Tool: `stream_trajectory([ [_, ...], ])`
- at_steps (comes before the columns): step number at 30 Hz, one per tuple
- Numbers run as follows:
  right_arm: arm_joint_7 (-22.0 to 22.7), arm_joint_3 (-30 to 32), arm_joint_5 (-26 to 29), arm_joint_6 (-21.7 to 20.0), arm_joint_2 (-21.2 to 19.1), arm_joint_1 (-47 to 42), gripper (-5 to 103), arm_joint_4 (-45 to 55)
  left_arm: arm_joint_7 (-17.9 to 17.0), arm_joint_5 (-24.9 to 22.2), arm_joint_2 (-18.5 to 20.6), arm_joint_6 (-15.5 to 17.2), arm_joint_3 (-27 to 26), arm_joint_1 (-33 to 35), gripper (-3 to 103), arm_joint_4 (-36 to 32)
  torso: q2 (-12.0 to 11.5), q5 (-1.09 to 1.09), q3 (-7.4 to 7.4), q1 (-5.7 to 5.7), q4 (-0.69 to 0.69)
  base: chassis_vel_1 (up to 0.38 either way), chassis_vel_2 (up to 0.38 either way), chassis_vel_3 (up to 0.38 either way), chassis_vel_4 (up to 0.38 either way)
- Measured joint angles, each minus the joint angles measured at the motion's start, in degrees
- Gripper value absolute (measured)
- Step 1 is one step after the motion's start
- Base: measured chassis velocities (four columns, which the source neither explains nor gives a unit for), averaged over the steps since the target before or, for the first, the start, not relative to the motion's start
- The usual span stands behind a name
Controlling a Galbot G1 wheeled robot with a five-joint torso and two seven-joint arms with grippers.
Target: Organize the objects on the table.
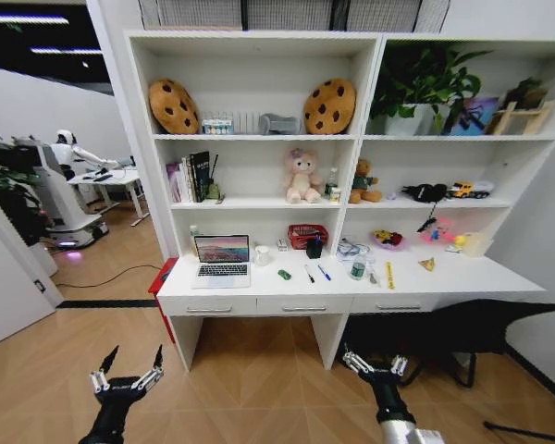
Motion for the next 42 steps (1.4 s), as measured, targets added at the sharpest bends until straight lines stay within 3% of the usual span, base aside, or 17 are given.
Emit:
stream_trajectory([
  [11, -0.1, -0.5, 0.8, -0.5, -1.4, -0.1, 100, -1.3, 0.0, 0.2, 0.3, 0.2, -0.5, 0.5, 98, 0.0, 0.0, 0.0, 0.0, 0.0, 0.0, 0.0, 0.0, 0.0, 0.0],
  [20, 0.6, 0.5, 4.4, -1.6, -5.5, -3.0, 100, 0.4, 0.1, -0.8, 2.7, 0.6, -2.4, 2.4, 98, -1.1, 0.0, 0.0, 0.0, 0.0, -0.01, 0.0, 0.0, 0.0, 0.0],
  [42, 0.5, -0.1, 1.6, -1.6, -3.8, -0.1, 100, 0.8, -0.3, -2.6, 1.9, 0.8, -1.4, 0.0, 98, 0.4, 0.0, 0.02, 0.0, -0.01, 0.01, -0.047, 0.04, 0.046, -0.044],
])
